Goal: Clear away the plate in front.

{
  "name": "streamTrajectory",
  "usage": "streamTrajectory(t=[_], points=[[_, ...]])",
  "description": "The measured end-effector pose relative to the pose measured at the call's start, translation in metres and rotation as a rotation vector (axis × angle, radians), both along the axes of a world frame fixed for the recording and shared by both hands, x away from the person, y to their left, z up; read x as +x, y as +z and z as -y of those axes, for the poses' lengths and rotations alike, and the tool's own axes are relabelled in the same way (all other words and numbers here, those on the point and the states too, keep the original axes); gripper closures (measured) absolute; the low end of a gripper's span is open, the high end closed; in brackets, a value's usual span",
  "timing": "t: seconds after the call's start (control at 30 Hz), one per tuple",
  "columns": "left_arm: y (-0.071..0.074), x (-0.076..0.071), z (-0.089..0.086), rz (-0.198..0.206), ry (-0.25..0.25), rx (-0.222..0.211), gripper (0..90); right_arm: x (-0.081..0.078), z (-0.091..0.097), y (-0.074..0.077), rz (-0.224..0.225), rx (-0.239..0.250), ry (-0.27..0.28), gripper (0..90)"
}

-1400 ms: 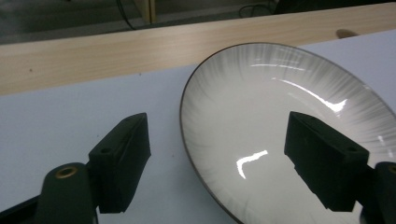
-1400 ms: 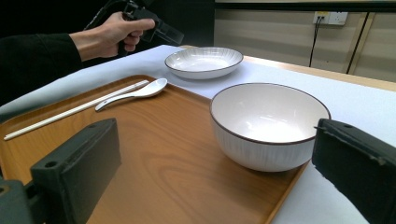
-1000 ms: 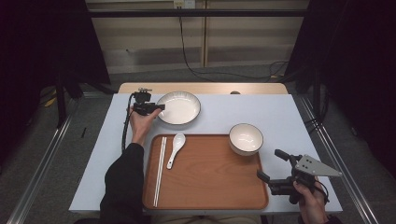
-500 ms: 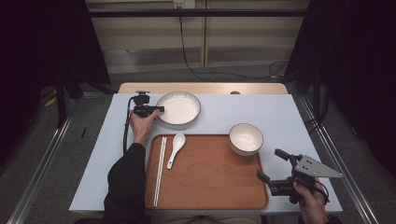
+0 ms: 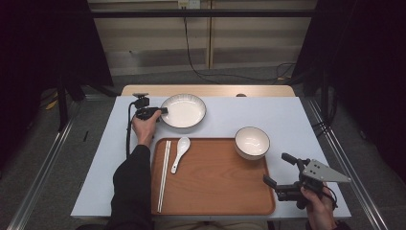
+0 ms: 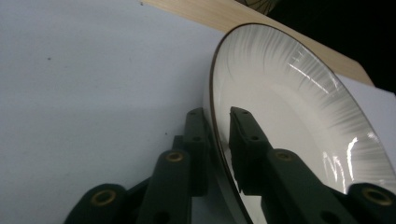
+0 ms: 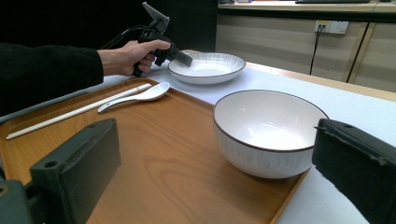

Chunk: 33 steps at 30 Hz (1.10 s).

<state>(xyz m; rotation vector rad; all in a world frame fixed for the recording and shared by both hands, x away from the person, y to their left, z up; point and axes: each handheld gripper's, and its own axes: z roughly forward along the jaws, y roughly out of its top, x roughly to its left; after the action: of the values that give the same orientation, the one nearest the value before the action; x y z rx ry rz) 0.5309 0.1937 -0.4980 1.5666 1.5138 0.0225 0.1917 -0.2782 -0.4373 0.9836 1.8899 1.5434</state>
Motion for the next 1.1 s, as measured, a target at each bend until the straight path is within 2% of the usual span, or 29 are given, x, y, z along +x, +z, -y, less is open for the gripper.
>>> streamTrajectory(t=[0.03,0.13,0.17,0.23,0.27,0.3,0.47,0.57,0.67,0.7,0.8,0.83,0.9,1.07,1.1], points=[[-0.001,0.001,0.0,-0.007,0.009,-0.016,80.8,0.0,0.0,0.0,0.0,-0.001,0.002,0.8],[0.002,0.003,0.001,-0.029,0.003,-0.022,82.1,-0.001,0.0,0.0,-0.004,0.002,-0.004,0.8],[0.002,0.003,0.001,-0.025,0.009,-0.02,82.7,0.0,0.0,0.0,-0.001,0.0,-0.005,0.8],[0.005,0.004,0.002,-0.031,0.028,-0.052,84.2,0.0,0.001,0.0,0.002,-0.003,-0.005,0.8],[0.006,0.004,0.004,-0.021,0.039,-0.058,84.7,0.0,0.001,0.0,0.0,0.0,-0.005,0.8],[0.008,0.004,0.005,-0.018,0.044,-0.045,84.9,0.0,0.001,0.0,0.0,0.001,-0.004,0.8],[0.014,0.003,0.008,-0.015,0.051,-0.034,85.1,0.0,0.002,0.0,0.002,0.002,-0.01,0.8],[0.016,0.003,0.008,-0.03,0.071,-0.035,85.0,0.0,0.002,0.0,0.002,0.002,-0.006,0.8],[0.018,0.002,0.008,-0.035,0.09,-0.057,84.8,-0.001,0.002,0.0,0.001,0.01,-0.003,0.8],[0.018,0.002,0.007,-0.034,0.095,-0.048,84.7,0.0,0.002,0.0,0.002,0.007,-0.002,0.8],[0.02,0.001,0.007,-0.039,0.092,-0.057,84.5,-0.001,0.002,0.0,0.002,0.007,-0.003,0.8],[0.019,0.001,0.006,-0.034,0.083,-0.083,84.3,-0.001,0.002,0.0,0.001,0.01,-0.006,0.8],[0.02,0.001,0.005,-0.038,0.088,-0.068,84.6,-0.001,0.002,0.0,-0.001,0.009,-0.006,0.8],[0.027,-0.001,0.003,-0.015,0.075,-0.068,83.9,0.0,0.003,0.0,-0.003,0.021,-0.005,0.8],[0.028,-0.002,0.004,-0.017,0.062,-0.087,83.8,0.0,0.002,0.0,-0.003,0.022,-0.006,0.8]])
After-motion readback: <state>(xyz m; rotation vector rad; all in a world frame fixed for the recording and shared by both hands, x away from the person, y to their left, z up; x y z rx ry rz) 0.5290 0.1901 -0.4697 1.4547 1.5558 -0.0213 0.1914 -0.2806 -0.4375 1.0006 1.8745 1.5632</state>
